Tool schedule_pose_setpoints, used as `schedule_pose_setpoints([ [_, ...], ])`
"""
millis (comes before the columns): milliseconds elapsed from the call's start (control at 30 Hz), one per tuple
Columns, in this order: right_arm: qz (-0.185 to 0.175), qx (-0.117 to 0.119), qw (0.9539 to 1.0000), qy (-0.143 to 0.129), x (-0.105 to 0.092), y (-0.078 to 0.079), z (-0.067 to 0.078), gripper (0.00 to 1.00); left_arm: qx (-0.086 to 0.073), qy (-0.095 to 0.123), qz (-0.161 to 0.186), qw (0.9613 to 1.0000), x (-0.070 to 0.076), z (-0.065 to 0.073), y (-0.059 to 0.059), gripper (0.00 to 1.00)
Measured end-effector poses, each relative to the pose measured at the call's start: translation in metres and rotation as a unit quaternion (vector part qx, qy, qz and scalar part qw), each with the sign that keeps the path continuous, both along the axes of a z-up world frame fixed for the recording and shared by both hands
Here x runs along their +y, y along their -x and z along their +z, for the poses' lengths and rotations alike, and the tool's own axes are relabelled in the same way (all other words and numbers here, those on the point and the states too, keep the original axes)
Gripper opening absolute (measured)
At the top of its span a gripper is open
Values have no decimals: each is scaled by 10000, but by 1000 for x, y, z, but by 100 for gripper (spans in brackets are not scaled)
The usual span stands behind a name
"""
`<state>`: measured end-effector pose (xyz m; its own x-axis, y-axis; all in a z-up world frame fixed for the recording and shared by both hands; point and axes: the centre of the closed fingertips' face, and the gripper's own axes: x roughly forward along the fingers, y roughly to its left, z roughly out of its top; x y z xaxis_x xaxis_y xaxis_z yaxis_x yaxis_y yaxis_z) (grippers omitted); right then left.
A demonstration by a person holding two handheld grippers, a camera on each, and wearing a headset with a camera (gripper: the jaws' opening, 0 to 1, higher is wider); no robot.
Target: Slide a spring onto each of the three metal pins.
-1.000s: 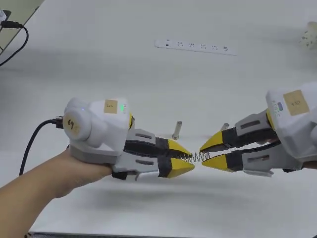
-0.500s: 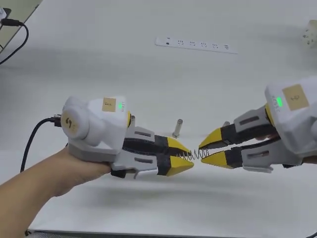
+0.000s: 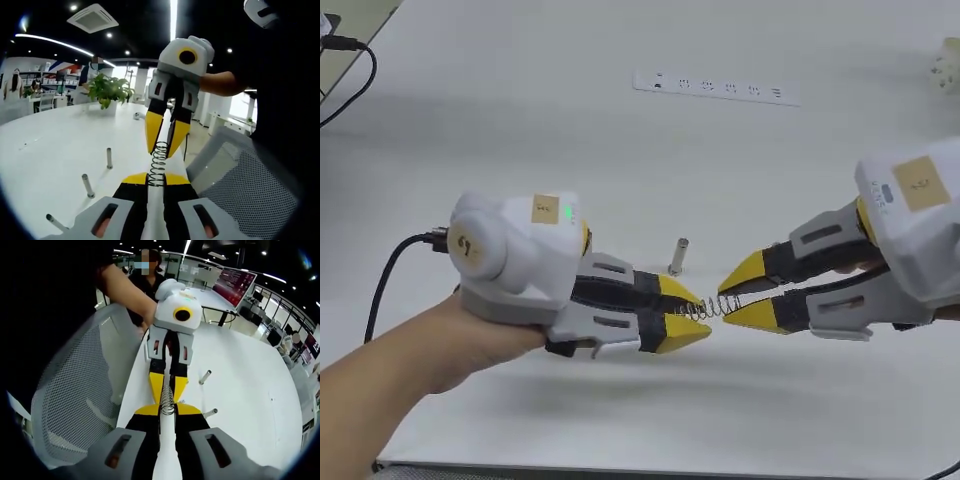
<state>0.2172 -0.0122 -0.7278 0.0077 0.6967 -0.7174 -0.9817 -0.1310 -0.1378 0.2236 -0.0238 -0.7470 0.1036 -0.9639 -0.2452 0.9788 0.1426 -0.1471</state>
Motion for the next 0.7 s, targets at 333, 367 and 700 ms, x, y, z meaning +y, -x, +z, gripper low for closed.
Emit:
schedule_pose_setpoints([
  [333,-49,111,9998,-188,7,1,8,7,-69,-15,6,10000,2,-1,-2,3],
  [367,-63,121,9997,-207,7,0,8,7,-71,-14,8,10000,2,-1,-2,3],
  [700,-205,325,9978,-533,17,1,14,7,-65,31,22,10000,3,1,-4,3],
])
